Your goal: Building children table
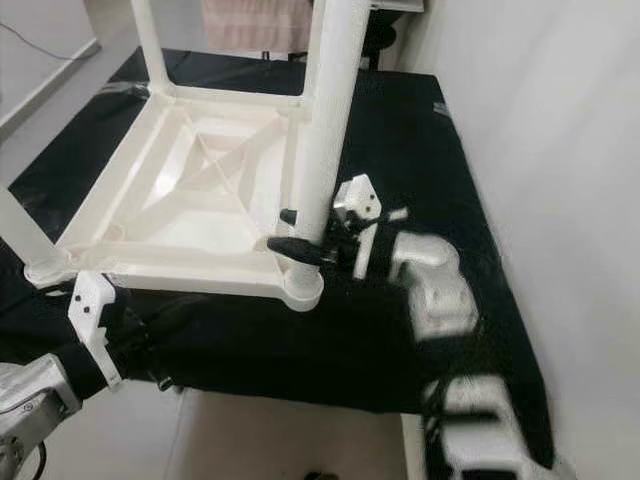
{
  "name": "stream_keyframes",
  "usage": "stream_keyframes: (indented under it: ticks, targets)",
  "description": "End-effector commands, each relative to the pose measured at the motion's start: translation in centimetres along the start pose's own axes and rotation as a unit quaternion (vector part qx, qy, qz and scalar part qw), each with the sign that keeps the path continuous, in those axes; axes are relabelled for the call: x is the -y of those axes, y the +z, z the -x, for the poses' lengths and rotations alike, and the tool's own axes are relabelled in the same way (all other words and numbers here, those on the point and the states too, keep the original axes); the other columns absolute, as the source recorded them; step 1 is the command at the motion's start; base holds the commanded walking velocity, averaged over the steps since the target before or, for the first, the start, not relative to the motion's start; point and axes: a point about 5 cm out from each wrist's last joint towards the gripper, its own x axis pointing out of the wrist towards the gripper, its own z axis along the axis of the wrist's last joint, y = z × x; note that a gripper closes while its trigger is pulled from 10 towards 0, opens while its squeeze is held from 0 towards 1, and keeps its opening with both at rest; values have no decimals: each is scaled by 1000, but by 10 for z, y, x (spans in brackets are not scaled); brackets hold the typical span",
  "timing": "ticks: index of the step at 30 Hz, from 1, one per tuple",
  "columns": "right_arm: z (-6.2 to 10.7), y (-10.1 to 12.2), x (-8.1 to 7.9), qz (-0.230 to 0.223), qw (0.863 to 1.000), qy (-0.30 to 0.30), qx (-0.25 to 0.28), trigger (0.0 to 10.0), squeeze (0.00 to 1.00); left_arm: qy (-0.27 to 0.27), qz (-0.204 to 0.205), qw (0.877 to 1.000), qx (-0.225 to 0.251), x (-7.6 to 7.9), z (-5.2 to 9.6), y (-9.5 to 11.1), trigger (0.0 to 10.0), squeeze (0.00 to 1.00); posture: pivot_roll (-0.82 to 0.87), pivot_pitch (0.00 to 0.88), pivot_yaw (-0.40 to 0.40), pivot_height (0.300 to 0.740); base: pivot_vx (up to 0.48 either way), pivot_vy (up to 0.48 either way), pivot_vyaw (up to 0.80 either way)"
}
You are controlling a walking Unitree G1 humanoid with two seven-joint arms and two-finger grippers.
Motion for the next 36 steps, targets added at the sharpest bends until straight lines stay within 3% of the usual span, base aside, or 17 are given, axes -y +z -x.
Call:
stream_keyframes:
  ticks: [1, 2, 3, 4, 6, 8, 12, 13, 16, 17, 21, 24, 26, 27, 28, 32, 36]
  targets:
    - [2, -40, -19, -48, 988, -111, -96, 0, 0, -7, 5, 1000, -2, 0, 3, 0, 10000, 0, -12, 203, -66, 740, 0, 0, 0]
    - [2, -40, -19, -48, 988, -111, -96, 0, 0, -7, 5, 1000, -2, 0, 3, 0, 10000, 0, -12, 203, -66, 740, 0, 0, 0]
    - [-4, -51, -44, -60, 979, -161, -108, 0, 0, -7, 6, 1000, -1, -1, 3, 1, 10000, 0, -6, 203, -64, 740, 0, 0, 0]
    - [-10, -55, -62, -41, 976, -176, -122, 0, 0, -8, 5, 1000, -2, -2, 3, 1, 10000, 0, 2, 195, -61, 740, 0, 0, 0]
    - [-18, -53, -66, -23, 979, -168, -114, 0, 0, -8, 5, 1000, -3, -2, 2, 0, 10000, 0, 1, 185, -53, 740, 0, 0, 0]
    - [-29, -47, -52, 1, 982, -153, -110, 0, 0, -10, 4, 1000, -4, -1, 0, 0, 10000, 0, 18, 182, -78, 740, 0, 0, 0]
    - [-30, -45, -48, -3, 980, -161, -113, 0, 0, -10, 4, 1000, -3, -1, -1, 0, 10000, 0, 20, 182, -80, 740, 0, 0, 0]
    - [-35, -41, -48, -17, 979, -171, -113, 10000, 0, 0, 4, 1000, 2, -1, 0, 0, 10000, 0, 25, 184, -83, 740, 0, 0, 0]
    - [-36, -40, -49, -20, 978, -173, -113, 10000, 0, 4, 4, 1000, 4, -1, 0, 0, 10000, 0, 25, 184, -83, 740, 0, 0, 0]
    - [-36, -35, -47, -33, 980, -170, -102, 10000, 1000, 2, 4, 1000, 3, -1, 0, 0, 10000, 0, 21, 181, -82, 740, 0, 0, 0]
    - [-37, -23, -44, -47, 984, -157, -75, 10000, 1000, -3, 4, 1000, 3, -1, -1, 0, 10000, 0, 18, 179, -83, 740, 0, 0, 0]
    - [-35, 0, -30, -27, 998, -49, -17, 10000, 1000, -3, 5, 1000, 4, -1, -2, 0, 10000, 0, 28, 176, -90, 740, 0, 0, 0]
    - [-34, 4, -27, -20, 999, -23, -11, 10000, 1000, -2, 5, 1000, 4, 0, -2, -1, 10000, 0, 28, 174, -91, 740, 0, 0, 0]
    - [-31, 10, -23, 0, 1000, 19, -5, 10000, 678, -2, 5, 1000, 5, 0, -3, -1, 10000, 0, 29, 173, -91, 740, 0, 0, 0]
    - [-23, 16, -15, 19, 996, 88, -9, 10000, 0, -2, 5, 1000, 5, 0, -3, -1, 10000, 0, 30, 172, -89, 740, 0, 0, 0]
    - [-17, 18, -3, 37, 986, 157, -29, 10000, 0, -2, 5, 1000, 4, 1, -3, -1, 10000, 0, 37, 171, -88, 740, 0, 0, 0]
    - [-22, 19, 10, 34, 982, 178, -49, 10000, 0, -2, 5, 1000, 3, 1, -2, -2, 10000, 0, 53, 168, -88, 740, 0, 0, 0]
